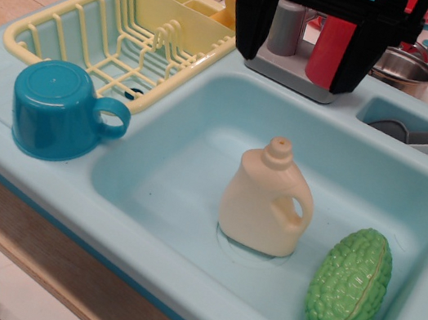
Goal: Put detergent from sink into drying rack
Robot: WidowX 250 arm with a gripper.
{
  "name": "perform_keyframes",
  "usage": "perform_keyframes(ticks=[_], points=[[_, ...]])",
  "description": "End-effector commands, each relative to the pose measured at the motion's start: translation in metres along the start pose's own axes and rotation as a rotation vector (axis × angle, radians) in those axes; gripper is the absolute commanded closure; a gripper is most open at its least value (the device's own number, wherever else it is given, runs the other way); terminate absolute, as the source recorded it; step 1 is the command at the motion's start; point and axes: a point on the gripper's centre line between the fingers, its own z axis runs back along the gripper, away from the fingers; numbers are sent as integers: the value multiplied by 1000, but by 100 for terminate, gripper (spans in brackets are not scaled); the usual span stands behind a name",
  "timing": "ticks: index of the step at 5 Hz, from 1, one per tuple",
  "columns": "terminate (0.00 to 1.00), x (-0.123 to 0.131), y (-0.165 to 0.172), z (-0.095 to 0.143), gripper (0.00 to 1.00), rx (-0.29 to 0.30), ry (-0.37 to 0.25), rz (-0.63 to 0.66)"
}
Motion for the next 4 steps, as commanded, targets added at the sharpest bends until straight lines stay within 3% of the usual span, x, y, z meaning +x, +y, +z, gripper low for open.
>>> perform_keyframes(ticks=[1, 2, 4], points=[[0, 0, 0, 0, 0, 0, 0, 0], [0, -11, -9, -2, 0, 43, -68, 250], [0, -15, -22, -19, 0, -7, -84, 723]])
